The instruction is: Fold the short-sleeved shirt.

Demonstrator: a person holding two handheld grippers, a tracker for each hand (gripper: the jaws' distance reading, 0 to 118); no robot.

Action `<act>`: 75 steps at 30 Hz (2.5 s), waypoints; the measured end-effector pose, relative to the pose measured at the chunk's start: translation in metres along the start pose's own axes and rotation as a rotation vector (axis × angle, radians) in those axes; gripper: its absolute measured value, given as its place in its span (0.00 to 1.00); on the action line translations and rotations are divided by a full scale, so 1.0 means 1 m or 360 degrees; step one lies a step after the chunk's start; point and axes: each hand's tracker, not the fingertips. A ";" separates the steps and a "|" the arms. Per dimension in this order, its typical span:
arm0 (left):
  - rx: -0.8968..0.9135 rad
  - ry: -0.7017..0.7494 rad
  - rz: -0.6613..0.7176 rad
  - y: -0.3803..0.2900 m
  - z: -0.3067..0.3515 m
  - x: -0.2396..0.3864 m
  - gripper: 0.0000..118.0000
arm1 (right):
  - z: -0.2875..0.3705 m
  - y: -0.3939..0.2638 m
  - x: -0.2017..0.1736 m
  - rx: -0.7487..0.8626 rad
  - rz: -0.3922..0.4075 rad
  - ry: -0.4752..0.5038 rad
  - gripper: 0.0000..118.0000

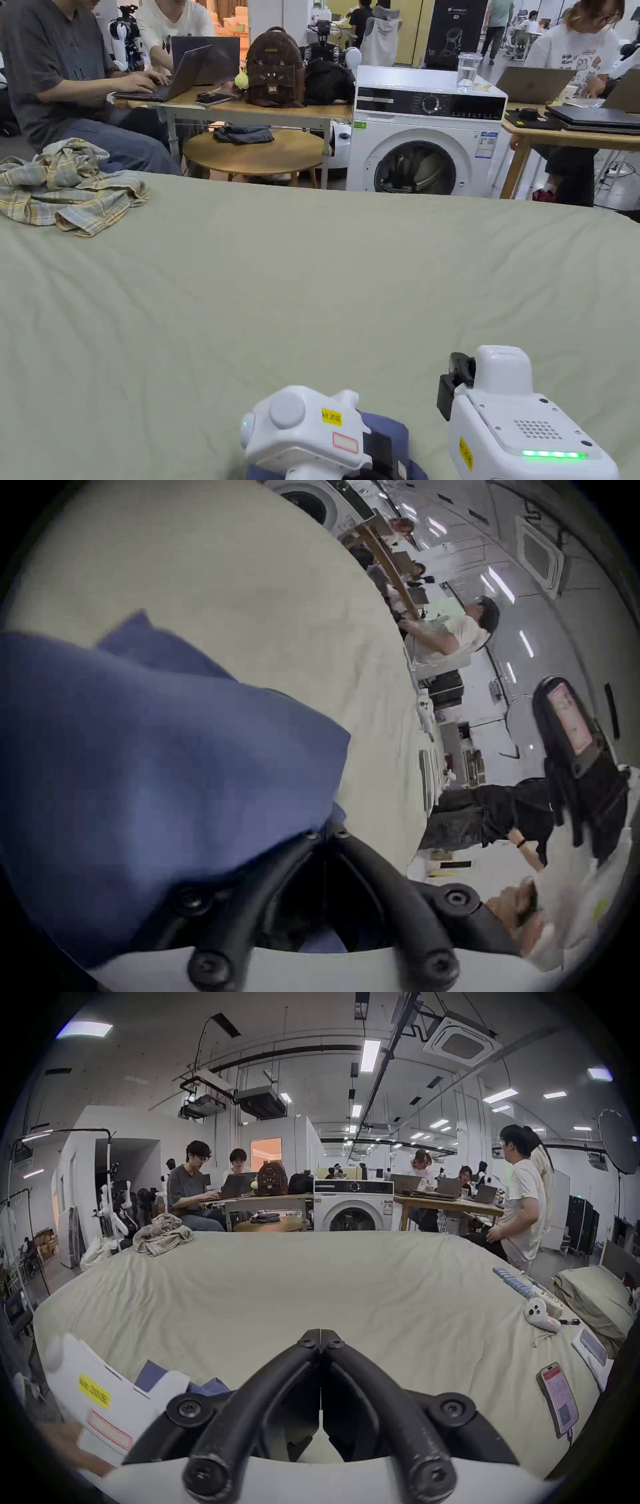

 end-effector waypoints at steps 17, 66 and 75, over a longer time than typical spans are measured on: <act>0.0895 0.0524 -0.0687 -0.036 0.143 0.038 0.00 | -0.011 0.011 -0.013 0.0074 0.0002 -0.0009 0.00; 0.0519 0.0135 -0.0253 -0.043 0.199 -0.073 0.52 | -0.027 -0.081 -0.046 -0.0685 0.0073 0.0194 0.00; 0.0174 -0.0369 0.0068 -0.008 0.142 -0.146 0.53 | -0.026 -0.082 -0.047 -0.0685 0.0068 0.0192 0.00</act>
